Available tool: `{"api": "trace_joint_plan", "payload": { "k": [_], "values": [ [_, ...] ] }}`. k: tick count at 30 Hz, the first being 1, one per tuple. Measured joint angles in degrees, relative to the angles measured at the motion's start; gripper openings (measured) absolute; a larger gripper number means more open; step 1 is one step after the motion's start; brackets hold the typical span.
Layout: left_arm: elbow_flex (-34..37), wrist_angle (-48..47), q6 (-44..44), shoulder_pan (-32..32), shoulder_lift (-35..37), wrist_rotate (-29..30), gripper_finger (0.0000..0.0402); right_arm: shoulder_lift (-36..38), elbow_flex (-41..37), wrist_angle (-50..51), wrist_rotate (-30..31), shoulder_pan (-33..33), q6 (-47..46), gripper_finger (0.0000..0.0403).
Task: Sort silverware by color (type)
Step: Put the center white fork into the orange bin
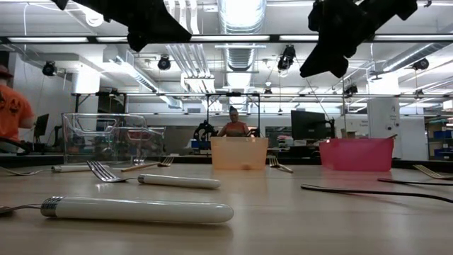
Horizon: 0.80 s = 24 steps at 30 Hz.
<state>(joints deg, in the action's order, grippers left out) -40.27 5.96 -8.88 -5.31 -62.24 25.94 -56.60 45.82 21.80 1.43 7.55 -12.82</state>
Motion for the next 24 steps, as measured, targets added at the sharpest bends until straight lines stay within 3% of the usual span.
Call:
{"api": "trace_joint_plan", "payload": {
  "k": [6,14,24],
  "values": [
    [0.58,0.13,-7.03,-4.26,-1.43,-1.45,0.0013,-3.98,0.01,-2.82,3.19,-5.14,1.10,0.0068],
    [0.58,2.87,-11.51,-10.48,-9.63,-1.49,0.0013,-11.84,0.09,-13.65,3.18,-8.47,2.85,0.0072],
    [0.61,-3.27,-15.30,-16.04,-14.06,-3.09,0.0013,-25.55,8.08,-15.23,3.11,-11.14,3.58,0.0066]
  ]
}}
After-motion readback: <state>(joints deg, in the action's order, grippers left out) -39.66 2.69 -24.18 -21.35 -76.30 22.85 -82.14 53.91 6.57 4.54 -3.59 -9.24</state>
